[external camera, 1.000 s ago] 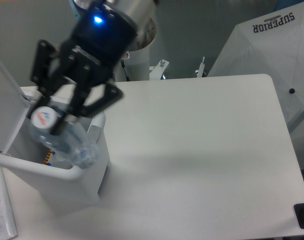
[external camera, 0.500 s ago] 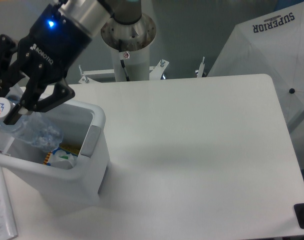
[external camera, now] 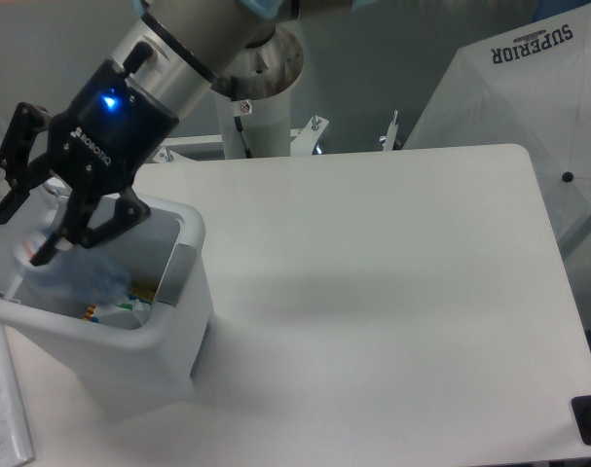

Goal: Place the trash in the trash can

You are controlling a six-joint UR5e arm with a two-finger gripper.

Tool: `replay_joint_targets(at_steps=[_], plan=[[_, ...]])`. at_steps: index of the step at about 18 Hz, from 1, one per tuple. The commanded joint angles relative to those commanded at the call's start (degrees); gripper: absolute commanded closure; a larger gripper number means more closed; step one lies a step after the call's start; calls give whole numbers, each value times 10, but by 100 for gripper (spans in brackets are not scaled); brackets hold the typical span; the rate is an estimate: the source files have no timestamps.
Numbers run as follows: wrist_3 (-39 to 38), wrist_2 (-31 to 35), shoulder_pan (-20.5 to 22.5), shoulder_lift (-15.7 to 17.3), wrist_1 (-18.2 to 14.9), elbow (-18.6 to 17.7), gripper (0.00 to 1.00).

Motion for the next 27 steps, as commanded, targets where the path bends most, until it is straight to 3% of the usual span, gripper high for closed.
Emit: replay_joint_targets(at_steps=[14,19,22,27], plan=[[52,2,200,-8,0,4,0],[98,13,230,-55,-3,10,0],[121,65,235,-76,-5,15,0],[189,212,235,-89,-19,10,0]])
